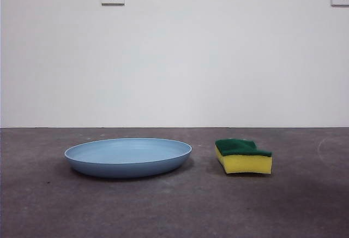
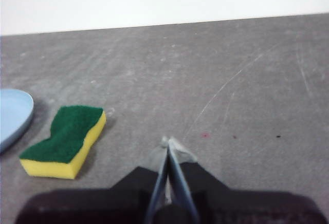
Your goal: Pick up the plate,pick up the cloth,clean the plate with the cloth
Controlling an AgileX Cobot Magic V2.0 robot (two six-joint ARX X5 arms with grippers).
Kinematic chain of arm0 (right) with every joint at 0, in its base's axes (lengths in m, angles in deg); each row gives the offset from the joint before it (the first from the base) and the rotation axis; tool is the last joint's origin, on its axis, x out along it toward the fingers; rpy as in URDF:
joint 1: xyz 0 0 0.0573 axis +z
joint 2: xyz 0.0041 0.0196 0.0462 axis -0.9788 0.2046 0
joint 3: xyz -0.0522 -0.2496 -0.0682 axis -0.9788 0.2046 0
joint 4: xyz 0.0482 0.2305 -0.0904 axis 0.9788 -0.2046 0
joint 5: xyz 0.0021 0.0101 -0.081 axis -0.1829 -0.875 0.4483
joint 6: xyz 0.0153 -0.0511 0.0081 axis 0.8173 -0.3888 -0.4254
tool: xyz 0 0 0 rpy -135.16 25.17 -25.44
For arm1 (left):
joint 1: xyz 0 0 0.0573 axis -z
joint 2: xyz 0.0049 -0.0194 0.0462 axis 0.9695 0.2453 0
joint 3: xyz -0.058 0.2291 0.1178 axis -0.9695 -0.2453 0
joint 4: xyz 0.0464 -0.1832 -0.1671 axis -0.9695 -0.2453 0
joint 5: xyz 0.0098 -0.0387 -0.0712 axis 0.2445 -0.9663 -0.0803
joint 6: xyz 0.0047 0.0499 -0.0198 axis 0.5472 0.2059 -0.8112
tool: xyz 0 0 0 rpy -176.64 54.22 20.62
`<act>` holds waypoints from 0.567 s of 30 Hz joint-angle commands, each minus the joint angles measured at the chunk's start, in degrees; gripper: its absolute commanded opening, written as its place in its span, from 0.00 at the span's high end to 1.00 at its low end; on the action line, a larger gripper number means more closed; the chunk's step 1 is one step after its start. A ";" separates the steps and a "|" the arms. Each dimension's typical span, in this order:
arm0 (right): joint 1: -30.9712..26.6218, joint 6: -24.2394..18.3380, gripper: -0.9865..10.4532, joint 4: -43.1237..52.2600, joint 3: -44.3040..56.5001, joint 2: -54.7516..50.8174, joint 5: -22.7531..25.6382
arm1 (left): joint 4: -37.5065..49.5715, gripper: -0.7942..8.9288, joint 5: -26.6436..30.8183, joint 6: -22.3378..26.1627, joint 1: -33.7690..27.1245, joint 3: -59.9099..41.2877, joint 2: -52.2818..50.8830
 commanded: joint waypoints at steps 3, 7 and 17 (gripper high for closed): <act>0.07 8.68 0.92 0.17 0.85 -0.15 -0.09 | 0.09 0.92 -0.09 -0.63 -0.15 -0.79 -0.13; 0.07 11.89 0.92 -1.36 -0.55 0.63 -0.07 | -0.68 0.92 -0.24 -3.15 -0.15 -0.20 -0.13; 0.07 14.69 0.92 -7.23 -14.56 13.31 -0.15 | -9.60 0.92 -1.77 -5.44 -0.15 10.10 5.31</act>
